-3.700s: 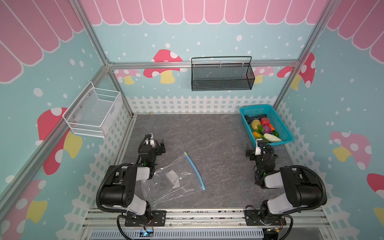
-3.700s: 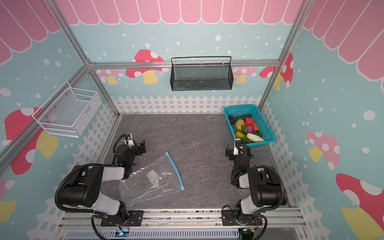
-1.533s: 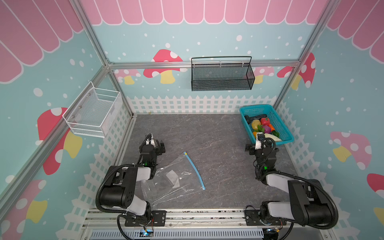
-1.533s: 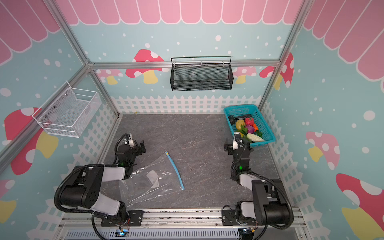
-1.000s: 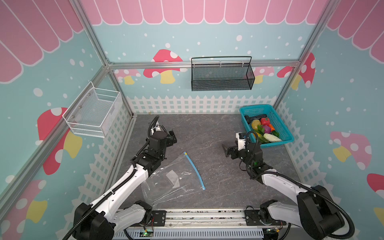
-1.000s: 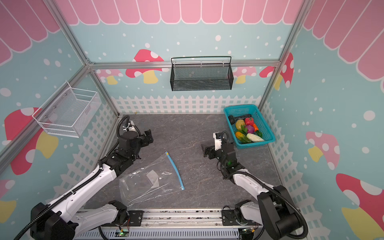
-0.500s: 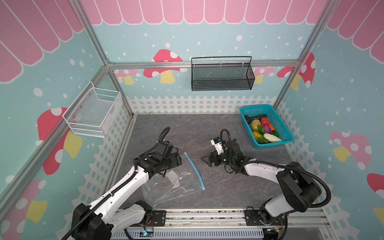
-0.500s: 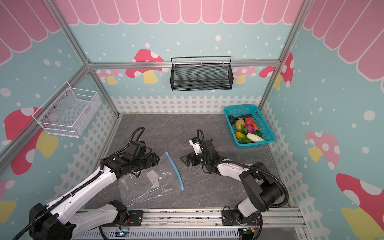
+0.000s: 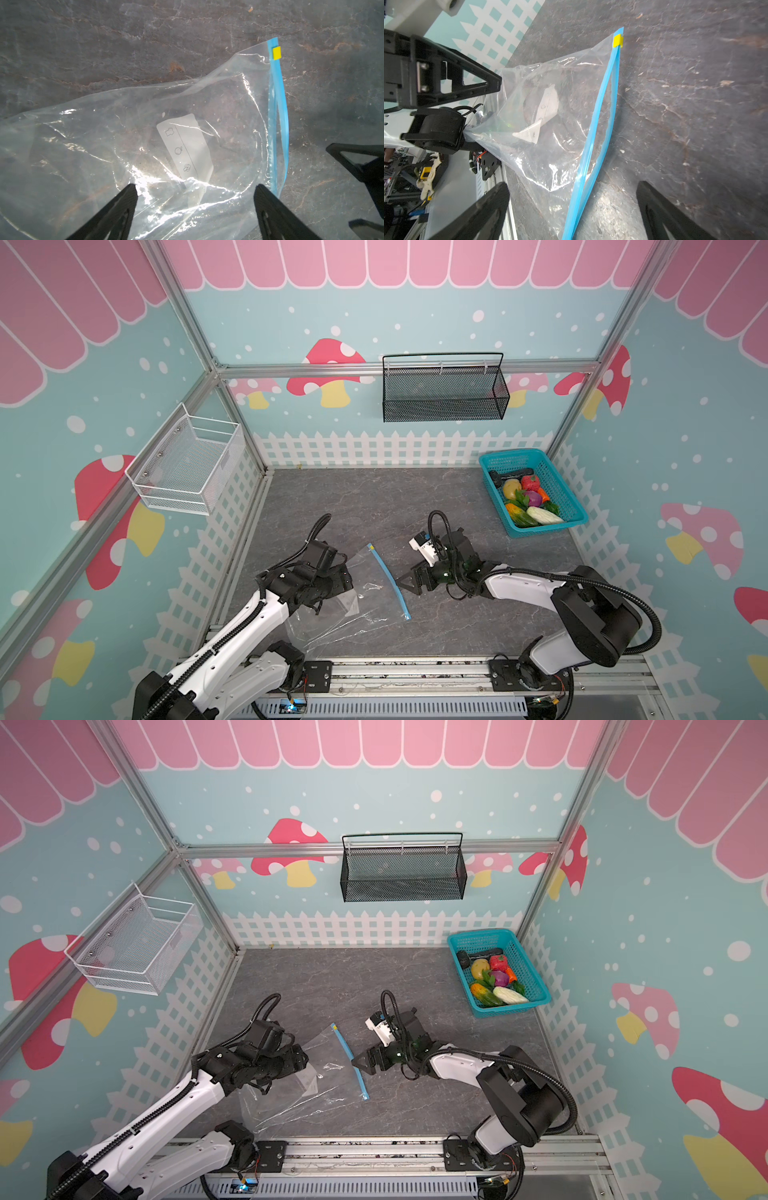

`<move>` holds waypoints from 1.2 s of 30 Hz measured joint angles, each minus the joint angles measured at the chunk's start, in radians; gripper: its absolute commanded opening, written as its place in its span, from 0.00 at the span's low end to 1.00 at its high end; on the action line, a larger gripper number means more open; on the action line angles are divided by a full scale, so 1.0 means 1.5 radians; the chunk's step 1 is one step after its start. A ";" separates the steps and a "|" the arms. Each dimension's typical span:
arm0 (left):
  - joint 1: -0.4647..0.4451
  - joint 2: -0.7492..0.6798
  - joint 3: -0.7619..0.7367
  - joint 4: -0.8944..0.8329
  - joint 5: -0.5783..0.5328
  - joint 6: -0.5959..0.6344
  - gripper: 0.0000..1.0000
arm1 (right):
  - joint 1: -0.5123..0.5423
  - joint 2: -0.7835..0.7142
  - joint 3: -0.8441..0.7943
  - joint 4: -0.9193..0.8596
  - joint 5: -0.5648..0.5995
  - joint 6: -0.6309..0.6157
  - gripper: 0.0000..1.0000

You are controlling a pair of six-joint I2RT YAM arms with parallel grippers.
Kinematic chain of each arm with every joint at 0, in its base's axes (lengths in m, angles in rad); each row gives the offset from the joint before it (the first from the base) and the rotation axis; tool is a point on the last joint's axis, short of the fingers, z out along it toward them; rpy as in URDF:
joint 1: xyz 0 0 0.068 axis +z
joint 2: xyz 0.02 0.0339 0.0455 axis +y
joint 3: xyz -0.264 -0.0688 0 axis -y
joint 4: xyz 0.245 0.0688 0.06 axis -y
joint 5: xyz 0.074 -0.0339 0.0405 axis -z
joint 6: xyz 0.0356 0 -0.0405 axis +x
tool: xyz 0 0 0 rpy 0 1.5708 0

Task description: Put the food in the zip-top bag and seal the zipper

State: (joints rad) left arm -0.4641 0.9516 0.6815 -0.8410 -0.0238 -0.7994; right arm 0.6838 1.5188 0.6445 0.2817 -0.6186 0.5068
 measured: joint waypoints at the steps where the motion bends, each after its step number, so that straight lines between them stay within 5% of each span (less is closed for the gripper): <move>1: 0.000 0.000 -0.008 0.002 -0.001 -0.006 0.83 | 0.003 0.000 -0.002 0.001 -0.003 0.002 0.96; 24: 0.000 -0.007 -0.126 0.099 -0.011 -0.049 0.82 | 0.025 0.071 0.013 0.022 -0.057 0.020 0.82; 36: 0.000 0.005 -0.131 0.123 -0.011 -0.048 0.82 | 0.028 0.118 0.026 0.029 -0.101 0.030 0.57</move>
State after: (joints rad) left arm -0.4641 0.9596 0.4847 -0.6571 -0.0402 -0.8719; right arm 0.7258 1.6958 0.6842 0.3248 -0.7708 0.5522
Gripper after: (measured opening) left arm 0.816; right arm 0.607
